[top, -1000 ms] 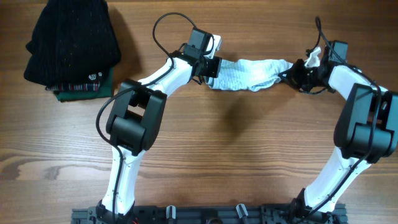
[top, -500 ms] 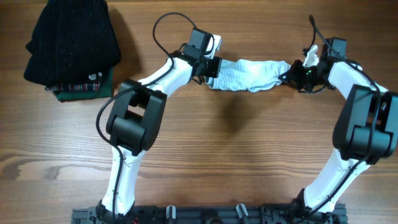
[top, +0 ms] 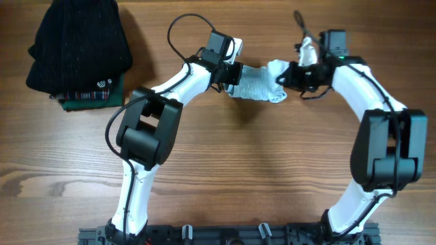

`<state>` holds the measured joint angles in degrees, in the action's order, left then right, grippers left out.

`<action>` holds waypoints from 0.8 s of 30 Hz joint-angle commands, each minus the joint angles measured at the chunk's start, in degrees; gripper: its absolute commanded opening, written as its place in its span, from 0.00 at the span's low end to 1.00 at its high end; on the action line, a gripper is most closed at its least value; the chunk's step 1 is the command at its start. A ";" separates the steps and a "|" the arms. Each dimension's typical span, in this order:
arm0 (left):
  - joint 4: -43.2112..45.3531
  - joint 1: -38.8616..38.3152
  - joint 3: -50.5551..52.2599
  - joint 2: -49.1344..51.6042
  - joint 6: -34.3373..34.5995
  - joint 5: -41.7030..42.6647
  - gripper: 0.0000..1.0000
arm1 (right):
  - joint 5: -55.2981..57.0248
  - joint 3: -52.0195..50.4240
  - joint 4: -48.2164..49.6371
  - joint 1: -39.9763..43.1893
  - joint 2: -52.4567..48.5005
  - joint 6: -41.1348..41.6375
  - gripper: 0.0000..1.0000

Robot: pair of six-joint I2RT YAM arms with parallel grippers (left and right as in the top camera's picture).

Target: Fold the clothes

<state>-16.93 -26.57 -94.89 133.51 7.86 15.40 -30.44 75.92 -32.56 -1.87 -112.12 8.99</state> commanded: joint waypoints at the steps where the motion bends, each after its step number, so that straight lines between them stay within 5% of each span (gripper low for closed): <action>1: -1.81 0.26 2.97 2.71 0.33 -4.59 0.04 | 4.46 0.37 -1.57 -2.99 0.72 -1.55 0.04; 7: -1.77 0.26 2.97 2.71 0.33 -4.59 0.04 | 6.97 0.37 -3.89 -5.44 0.72 -3.02 0.05; 10: -1.77 0.26 2.97 2.71 0.33 -4.61 0.04 | 6.84 0.37 -4.22 -5.68 0.72 -3.06 0.50; 13: -1.73 0.26 2.97 2.71 0.31 -4.61 0.04 | 4.68 0.37 -4.17 -5.68 0.72 -4.52 0.58; 18: -1.57 0.26 2.97 2.71 0.31 -4.61 0.04 | 3.32 0.37 -4.15 -5.68 0.72 -4.52 0.59; 24: -1.57 0.26 2.97 2.71 0.31 -4.61 0.04 | -1.66 0.37 -1.51 -5.86 0.72 -4.33 0.48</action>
<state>-16.88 -26.61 -94.87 133.49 7.86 15.27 -27.70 75.92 -35.73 -7.35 -112.12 5.54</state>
